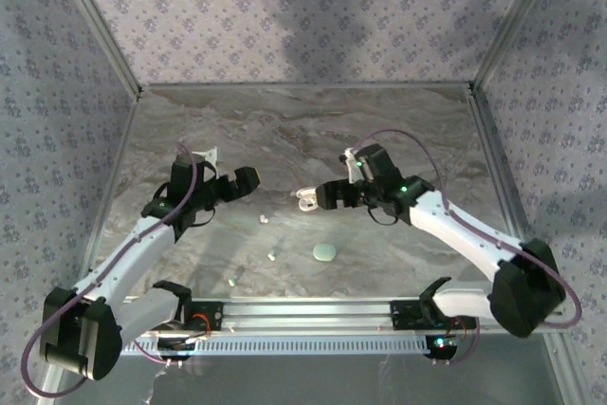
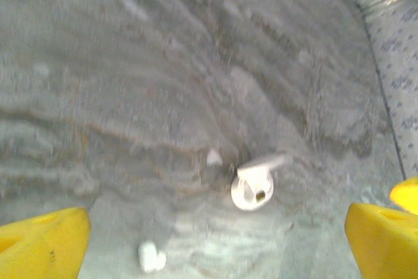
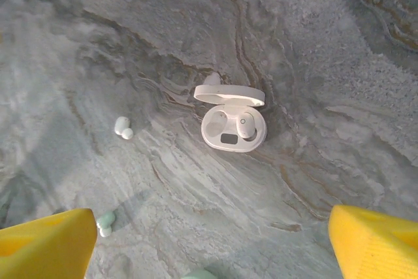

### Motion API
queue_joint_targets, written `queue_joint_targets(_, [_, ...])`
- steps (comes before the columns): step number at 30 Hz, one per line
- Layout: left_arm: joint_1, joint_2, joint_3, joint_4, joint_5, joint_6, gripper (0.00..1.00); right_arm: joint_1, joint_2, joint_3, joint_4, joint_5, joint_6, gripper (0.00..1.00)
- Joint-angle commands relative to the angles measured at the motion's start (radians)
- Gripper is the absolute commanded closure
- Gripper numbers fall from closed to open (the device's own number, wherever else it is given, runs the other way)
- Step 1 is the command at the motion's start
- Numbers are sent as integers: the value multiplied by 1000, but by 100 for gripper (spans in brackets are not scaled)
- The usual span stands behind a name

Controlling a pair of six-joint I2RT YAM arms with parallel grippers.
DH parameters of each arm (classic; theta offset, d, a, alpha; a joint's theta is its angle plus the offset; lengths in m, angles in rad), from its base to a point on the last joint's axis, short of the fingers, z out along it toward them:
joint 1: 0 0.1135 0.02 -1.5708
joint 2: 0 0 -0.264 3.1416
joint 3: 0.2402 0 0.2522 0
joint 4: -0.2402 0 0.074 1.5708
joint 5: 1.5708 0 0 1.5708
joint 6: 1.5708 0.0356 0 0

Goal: Insert the wireless bluetooth earbuds into the charging case

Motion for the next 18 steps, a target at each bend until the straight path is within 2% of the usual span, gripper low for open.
queue_joint_targets(1, [1, -30, 7, -190, 66, -4, 1, -62, -90, -115, 130, -130, -39, 5])
queue_joint_targets(4, [4, -23, 12, -246, 72, -1, 4, -112, -169, -210, 208, -119, -22, 5])
queue_joint_targets(9, [4, 97, 46, -249, 126, 26, 20, -141, -273, -325, 313, -59, 1, 0])
queue_joint_targets(13, [4, 214, 103, -242, 147, 46, 36, -144, -276, -417, 467, -103, 30, 0])
queue_joint_targets(18, [5, 296, 158, -256, 154, 78, 43, -137, -256, -443, 519, -98, 37, 0])
